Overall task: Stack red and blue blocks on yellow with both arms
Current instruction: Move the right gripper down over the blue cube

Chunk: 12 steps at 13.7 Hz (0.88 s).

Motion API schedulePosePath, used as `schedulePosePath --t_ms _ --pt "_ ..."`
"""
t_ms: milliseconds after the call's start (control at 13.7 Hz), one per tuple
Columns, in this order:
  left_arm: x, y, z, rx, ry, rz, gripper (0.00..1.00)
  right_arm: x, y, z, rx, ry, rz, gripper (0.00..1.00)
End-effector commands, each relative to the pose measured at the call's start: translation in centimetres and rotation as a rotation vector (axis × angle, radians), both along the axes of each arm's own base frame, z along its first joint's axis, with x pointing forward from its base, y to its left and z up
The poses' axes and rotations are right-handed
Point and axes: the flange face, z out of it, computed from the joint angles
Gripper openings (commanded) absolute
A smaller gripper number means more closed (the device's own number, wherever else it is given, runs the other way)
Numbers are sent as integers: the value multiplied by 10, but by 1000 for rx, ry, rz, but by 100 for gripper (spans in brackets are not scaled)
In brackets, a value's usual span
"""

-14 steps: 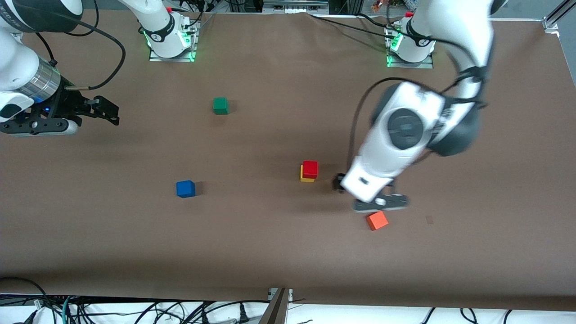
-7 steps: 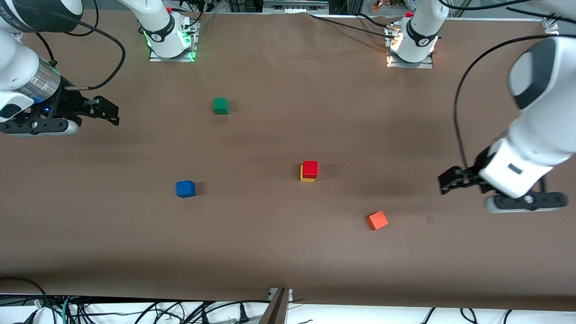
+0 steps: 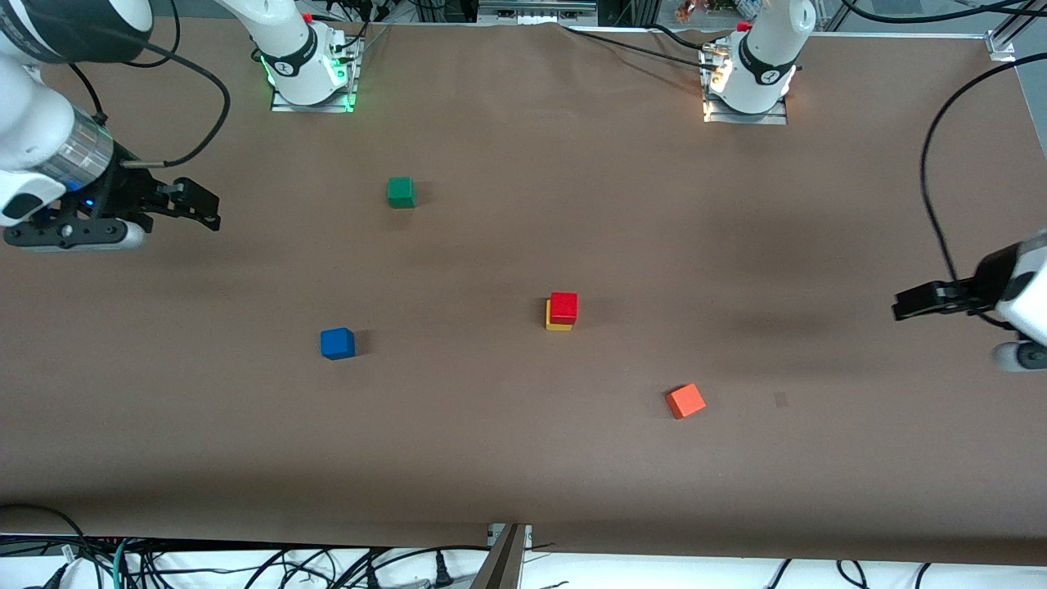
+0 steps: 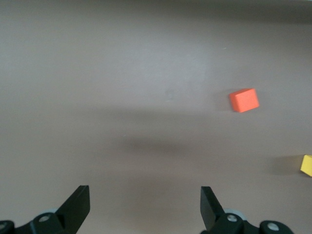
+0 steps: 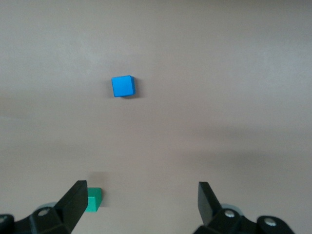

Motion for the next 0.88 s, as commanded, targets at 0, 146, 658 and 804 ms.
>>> schedulePosePath --t_ms 0,146,658,804 --pt "-14 5 12 -1 32 -28 100 17 8 -40 -6 64 15 100" --pt "-17 5 14 4 38 -26 100 37 14 -100 -10 134 13 100" --pt "-77 -24 18 -28 41 -36 100 115 70 -253 40 10 40 100" --pt "-88 -32 15 -18 32 -5 100 117 79 -280 67 7 23 100"
